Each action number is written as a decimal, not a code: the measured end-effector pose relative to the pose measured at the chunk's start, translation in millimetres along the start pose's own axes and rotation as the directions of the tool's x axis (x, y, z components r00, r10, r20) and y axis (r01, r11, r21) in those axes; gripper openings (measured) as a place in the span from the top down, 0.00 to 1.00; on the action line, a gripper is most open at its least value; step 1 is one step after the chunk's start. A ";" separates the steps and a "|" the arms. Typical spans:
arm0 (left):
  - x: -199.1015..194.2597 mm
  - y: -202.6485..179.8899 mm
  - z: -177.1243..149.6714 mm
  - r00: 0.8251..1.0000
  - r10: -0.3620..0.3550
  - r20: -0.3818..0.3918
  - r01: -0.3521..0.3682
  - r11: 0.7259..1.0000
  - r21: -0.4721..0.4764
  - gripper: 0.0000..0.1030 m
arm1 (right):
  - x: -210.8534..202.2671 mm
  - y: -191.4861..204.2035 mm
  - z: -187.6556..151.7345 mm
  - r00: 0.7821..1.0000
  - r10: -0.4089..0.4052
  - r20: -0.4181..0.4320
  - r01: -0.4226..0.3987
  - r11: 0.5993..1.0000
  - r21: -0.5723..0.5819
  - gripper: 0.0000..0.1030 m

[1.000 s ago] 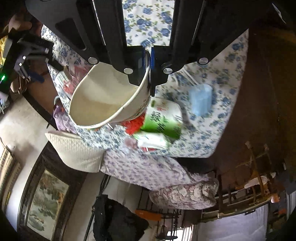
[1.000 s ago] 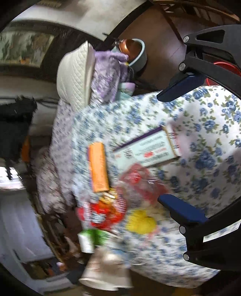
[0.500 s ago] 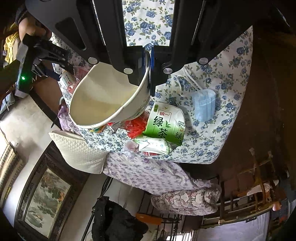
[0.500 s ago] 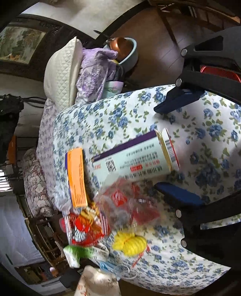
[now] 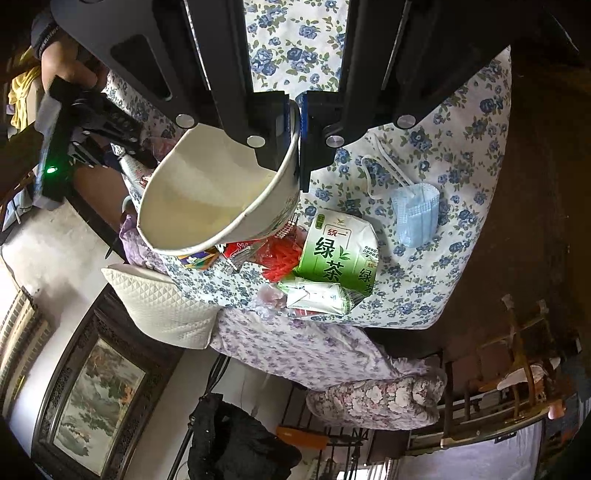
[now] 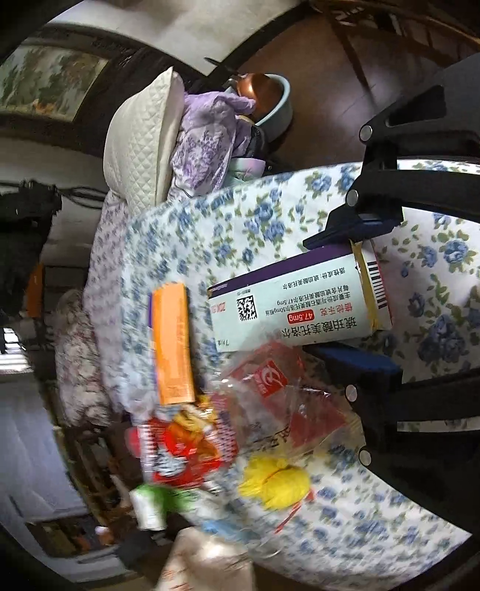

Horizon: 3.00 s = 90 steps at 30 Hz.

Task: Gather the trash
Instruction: 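Carry bowl and box to the red wastebasket and open both grippers, then swing both grippers back over the bed toward the remaining trash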

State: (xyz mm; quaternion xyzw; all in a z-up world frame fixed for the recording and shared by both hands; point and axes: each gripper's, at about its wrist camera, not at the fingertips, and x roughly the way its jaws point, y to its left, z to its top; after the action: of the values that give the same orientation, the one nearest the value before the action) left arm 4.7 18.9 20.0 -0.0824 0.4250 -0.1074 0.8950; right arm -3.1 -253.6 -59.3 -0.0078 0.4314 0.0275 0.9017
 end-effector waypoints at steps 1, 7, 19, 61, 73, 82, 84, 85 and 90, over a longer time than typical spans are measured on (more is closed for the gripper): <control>-0.2 -0.8 -0.2 1.000 0.001 0.000 -0.001 1.000 -0.001 0.95 | -5.5 -2.4 -0.2 1.000 0.003 0.019 -0.003 1.000 0.018 0.54; -8.2 -8.0 -10.9 1.000 -0.006 -0.010 0.006 1.000 0.005 0.96 | -28.7 -16.7 -0.1 0.995 -0.021 0.102 0.010 0.994 0.108 0.54; -61.3 -53.7 -25.1 0.999 -0.039 0.035 0.034 0.990 0.137 0.96 | -114.6 -39.4 -15.2 0.947 0.126 0.296 -0.184 0.966 0.179 0.54; 243.8 -466.0 -240.3 0.632 0.111 -0.767 0.495 0.703 0.510 0.88 | 39.5 -313.0 -354.0 0.964 0.058 -0.260 0.135 0.735 0.665 0.52; 219.2 -459.3 -213.4 0.676 0.033 -0.736 0.490 0.726 0.482 0.59 | 37.0 -306.7 -361.6 0.960 0.040 -0.276 0.166 0.714 0.680 0.46; 157.4 -435.8 -159.1 0.738 -0.107 -0.666 0.494 0.758 0.426 0.52 | -0.6 -288.6 -312.7 0.963 -0.044 -0.266 0.202 0.770 0.605 0.23; 143.3 -427.9 -149.6 0.751 -0.130 -0.647 0.493 0.762 0.419 0.48 | -16.9 -279.5 -292.8 0.967 -0.076 -0.242 0.207 0.790 0.577 0.19; 132.5 -421.5 -144.1 0.756 -0.143 -0.638 0.495 0.763 0.416 0.48 | -24.9 -274.7 -283.0 0.968 -0.094 -0.233 0.213 0.798 0.563 0.18; 94.2 -392.0 -117.9 0.789 -0.194 -0.583 0.490 0.771 0.406 0.42 | -56.3 -249.8 -239.8 0.978 -0.123 -0.170 0.196 0.828 0.525 0.11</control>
State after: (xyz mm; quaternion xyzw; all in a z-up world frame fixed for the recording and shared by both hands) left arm -77.0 -390.2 -30.1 0.1242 0.5746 -0.4072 0.6990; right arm -210.7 -514.5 -168.4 0.2082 0.4768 -0.1709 0.8367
